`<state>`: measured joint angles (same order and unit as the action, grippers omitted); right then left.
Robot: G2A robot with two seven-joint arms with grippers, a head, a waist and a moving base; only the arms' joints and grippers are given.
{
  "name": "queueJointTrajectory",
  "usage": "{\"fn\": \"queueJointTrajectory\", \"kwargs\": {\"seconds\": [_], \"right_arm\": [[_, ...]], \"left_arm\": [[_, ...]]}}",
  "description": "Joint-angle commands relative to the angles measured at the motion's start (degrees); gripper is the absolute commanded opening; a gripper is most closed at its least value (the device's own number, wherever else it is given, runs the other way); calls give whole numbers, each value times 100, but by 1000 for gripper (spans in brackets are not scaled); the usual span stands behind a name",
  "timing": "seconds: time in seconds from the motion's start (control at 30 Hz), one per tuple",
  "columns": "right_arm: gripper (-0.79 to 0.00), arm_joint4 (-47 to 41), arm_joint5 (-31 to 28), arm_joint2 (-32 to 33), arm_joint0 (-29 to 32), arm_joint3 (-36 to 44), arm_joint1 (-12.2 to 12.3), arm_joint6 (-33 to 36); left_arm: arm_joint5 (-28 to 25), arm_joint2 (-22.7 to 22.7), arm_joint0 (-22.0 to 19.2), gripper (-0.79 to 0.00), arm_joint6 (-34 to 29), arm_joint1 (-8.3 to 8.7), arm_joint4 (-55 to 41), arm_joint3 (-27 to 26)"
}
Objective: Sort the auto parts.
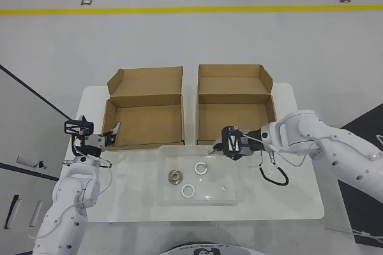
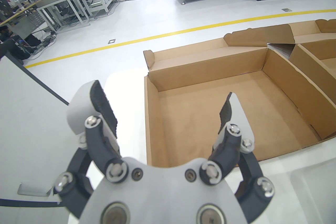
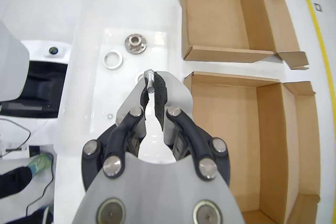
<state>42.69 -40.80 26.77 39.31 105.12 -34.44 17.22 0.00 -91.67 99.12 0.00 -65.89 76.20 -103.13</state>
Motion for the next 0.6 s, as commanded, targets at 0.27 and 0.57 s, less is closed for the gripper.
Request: {"fn": "queueJointTrajectory", "kwargs": {"seconds": [0.27, 0.57], "right_arm": [[-785, -261, -1247, 957, 888, -379, 517, -1790], [-785, -169, -1720, 1154, 1041, -313, 699, -2936]], "left_arm": [[0, 0, 0, 0, 0, 0, 0, 0], [0, 0, 0, 0, 0, 0, 0, 0]]}}
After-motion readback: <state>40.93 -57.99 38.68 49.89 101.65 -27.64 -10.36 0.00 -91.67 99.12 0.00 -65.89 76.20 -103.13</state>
